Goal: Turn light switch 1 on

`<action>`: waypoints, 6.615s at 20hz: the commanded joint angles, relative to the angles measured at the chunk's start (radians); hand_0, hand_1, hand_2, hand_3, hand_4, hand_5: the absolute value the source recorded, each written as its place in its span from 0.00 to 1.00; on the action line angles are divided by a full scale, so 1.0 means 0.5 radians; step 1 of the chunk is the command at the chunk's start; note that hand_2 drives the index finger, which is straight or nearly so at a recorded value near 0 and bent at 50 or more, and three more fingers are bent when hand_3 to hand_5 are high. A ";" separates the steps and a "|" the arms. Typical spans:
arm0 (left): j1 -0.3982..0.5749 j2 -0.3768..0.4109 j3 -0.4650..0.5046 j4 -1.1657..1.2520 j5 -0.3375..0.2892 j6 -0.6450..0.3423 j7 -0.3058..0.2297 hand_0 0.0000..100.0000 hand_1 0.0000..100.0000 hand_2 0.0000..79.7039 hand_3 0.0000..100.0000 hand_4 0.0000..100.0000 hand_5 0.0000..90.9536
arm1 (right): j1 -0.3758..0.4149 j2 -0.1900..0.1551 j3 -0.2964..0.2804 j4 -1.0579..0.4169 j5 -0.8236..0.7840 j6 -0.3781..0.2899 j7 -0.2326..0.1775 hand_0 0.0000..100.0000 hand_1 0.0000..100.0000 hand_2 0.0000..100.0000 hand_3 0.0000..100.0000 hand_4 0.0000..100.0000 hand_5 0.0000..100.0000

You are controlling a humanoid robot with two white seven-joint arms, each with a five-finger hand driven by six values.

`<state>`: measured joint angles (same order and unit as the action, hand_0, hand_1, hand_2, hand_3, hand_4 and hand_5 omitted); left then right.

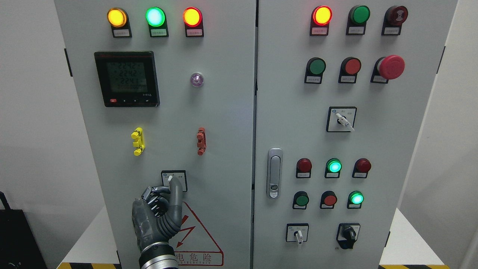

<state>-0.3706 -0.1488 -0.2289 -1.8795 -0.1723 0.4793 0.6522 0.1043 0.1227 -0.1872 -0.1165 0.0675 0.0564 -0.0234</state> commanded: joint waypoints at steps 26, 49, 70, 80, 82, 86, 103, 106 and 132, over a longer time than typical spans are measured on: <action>-0.010 0.000 -0.015 0.004 0.007 -0.007 -0.004 0.52 0.32 0.76 1.00 1.00 0.97 | 0.000 0.000 0.000 0.000 0.000 0.001 0.001 0.00 0.00 0.00 0.00 0.00 0.00; -0.004 0.000 -0.018 0.007 0.010 -0.014 -0.010 0.26 0.33 0.79 1.00 1.00 0.97 | 0.000 0.000 0.000 0.000 0.000 0.001 0.001 0.00 0.00 0.00 0.00 0.00 0.00; 0.161 0.018 -0.082 -0.131 0.004 -0.035 -0.010 0.02 0.38 0.80 1.00 1.00 0.97 | 0.000 0.000 0.000 0.000 0.000 0.001 0.004 0.00 0.00 0.00 0.00 0.00 0.00; 0.737 0.095 -0.033 -0.156 -0.011 -0.673 -0.307 0.00 0.35 0.82 1.00 1.00 0.97 | 0.000 0.000 0.000 0.000 0.000 0.001 0.001 0.00 0.00 0.00 0.00 0.00 0.00; 0.900 0.117 0.007 -0.147 -0.011 -0.853 -0.402 0.00 0.34 0.83 1.00 1.00 0.97 | 0.000 0.000 0.000 0.000 0.000 0.001 0.001 0.00 0.00 0.00 0.00 0.00 0.00; 1.198 0.193 0.080 -0.085 0.004 -1.068 -0.448 0.00 0.32 0.78 1.00 1.00 0.97 | 0.000 0.000 0.000 0.000 0.000 0.001 0.001 0.00 0.00 0.00 0.00 0.00 0.00; 1.389 0.270 0.476 2.306 0.703 -2.029 -1.117 0.00 0.20 0.19 0.36 0.47 0.13 | 0.000 0.000 0.000 0.000 0.000 0.001 0.001 0.00 0.00 0.00 0.00 0.00 0.00; 1.346 0.258 0.470 2.733 0.697 -1.923 -1.194 0.03 0.22 0.11 0.28 0.37 0.03 | 0.000 0.000 0.000 0.000 0.000 0.001 0.001 0.00 0.00 0.00 0.00 0.00 0.00; 1.189 0.291 0.400 3.431 0.305 -0.817 -1.587 0.18 0.00 0.00 0.00 0.00 0.00 | 0.000 0.000 0.000 0.000 0.000 0.001 0.001 0.00 0.00 0.00 0.00 0.00 0.00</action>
<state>0.2355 -0.0019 -0.0054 -0.2773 0.0118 0.0717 -0.1481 0.1043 0.1227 -0.1871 -0.1165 0.0675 0.0564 -0.0256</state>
